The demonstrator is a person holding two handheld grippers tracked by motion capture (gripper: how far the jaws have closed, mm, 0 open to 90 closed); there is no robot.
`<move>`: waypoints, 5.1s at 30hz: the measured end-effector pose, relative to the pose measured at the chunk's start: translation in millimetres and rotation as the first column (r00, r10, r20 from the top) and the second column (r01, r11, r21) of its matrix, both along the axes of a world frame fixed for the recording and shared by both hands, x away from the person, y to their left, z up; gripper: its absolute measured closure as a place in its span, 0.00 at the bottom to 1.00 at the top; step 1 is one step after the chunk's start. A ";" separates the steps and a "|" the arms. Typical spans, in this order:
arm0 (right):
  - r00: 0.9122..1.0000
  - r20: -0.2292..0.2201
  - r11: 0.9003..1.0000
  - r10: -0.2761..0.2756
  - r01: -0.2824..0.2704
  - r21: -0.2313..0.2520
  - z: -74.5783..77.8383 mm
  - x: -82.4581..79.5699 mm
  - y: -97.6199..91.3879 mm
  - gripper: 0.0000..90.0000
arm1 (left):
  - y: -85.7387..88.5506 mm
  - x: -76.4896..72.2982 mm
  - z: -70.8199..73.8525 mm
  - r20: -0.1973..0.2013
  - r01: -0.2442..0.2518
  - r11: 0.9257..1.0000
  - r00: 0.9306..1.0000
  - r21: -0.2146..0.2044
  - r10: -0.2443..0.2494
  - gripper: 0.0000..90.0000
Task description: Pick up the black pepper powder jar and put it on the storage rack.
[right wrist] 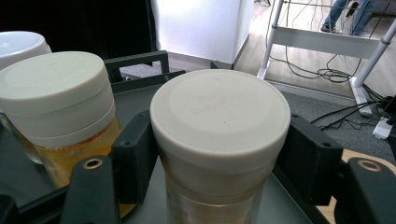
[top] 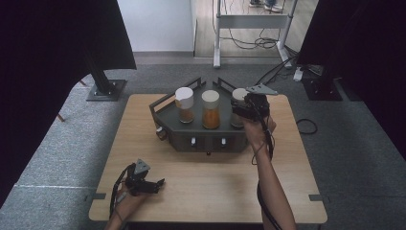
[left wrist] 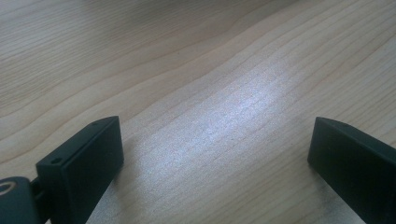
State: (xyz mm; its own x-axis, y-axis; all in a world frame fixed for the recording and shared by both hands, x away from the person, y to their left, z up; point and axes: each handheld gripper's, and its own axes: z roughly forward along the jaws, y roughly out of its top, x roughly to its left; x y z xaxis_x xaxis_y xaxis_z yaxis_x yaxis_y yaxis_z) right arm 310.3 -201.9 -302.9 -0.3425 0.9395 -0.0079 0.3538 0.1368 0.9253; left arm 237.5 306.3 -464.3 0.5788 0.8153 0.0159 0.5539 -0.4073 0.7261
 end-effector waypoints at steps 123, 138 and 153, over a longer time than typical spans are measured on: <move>0.990 -0.103 0.996 0.094 -0.093 0.015 -71.7 -98.9 -61.4 0.17 | 0.1 -0.1 -0.4 0.001 0.003 1.000 1.000 -0.002 -0.003 0.04; 0.981 -0.169 0.995 0.096 -0.097 -0.001 -95.3 -100.7 -61.7 0.17 | 0.1 0.0 -0.2 0.001 0.005 1.000 1.000 0.001 -0.005 0.04; 0.972 -0.222 0.997 0.077 -0.076 0.013 -123.3 -103.4 -65.8 0.17 | 0.1 0.0 -0.2 0.001 0.005 1.000 1.000 0.001 -0.005 0.04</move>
State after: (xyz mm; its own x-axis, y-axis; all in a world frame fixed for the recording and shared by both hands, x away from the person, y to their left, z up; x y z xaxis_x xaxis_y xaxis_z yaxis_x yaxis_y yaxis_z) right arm 206.9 -267.7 -426.2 -0.4066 0.9101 0.0802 0.5387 0.1679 0.8256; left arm 237.5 306.4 -464.5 0.5826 0.8126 0.0169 0.5513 -0.4104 0.7264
